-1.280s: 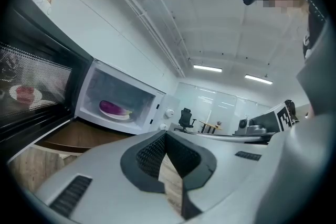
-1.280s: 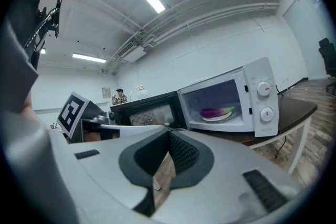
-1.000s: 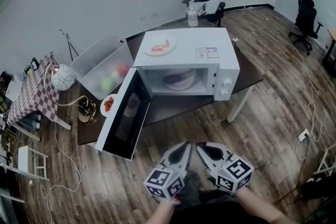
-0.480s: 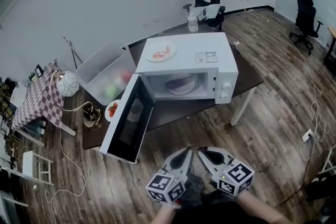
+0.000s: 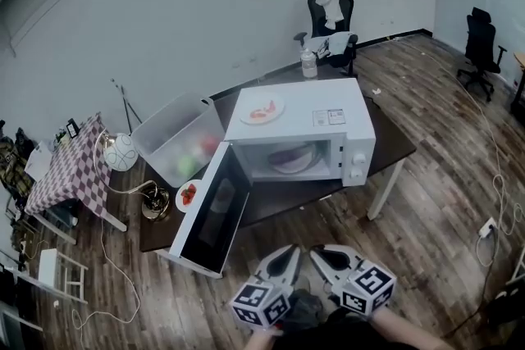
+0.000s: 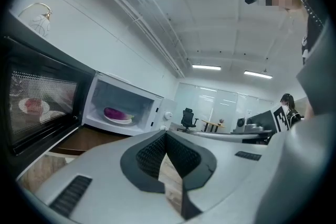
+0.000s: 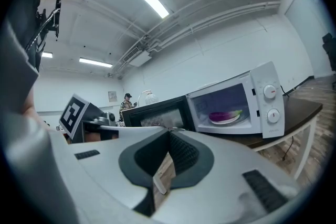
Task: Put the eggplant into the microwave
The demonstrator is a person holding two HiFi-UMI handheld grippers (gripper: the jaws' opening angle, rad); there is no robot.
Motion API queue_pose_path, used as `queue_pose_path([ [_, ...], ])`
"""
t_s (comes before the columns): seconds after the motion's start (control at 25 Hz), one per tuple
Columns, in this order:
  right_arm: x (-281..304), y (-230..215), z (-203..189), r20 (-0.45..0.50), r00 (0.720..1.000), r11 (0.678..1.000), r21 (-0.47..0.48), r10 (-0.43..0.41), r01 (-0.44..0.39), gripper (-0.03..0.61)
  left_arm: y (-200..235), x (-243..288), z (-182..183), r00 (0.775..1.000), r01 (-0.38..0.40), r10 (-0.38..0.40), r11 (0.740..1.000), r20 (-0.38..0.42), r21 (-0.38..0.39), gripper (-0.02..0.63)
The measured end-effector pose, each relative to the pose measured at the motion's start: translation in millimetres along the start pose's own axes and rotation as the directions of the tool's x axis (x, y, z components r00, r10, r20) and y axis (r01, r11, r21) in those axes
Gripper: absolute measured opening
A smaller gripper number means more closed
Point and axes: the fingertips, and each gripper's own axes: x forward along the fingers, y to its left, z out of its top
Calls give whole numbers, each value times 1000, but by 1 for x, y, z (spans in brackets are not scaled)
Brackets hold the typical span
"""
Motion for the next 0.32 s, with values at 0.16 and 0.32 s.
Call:
queue_pose_path([
  [0.16,2,1,8,12,1000,1000,-21,9,-9,0,1,5,6,1000,9,-9,1000,4,6,-5],
  [0.32,0,-3,5,1,1000,1000,-15,6,-6,0,0,10,6,1000,12,-12,1000,5,-4,-4],
])
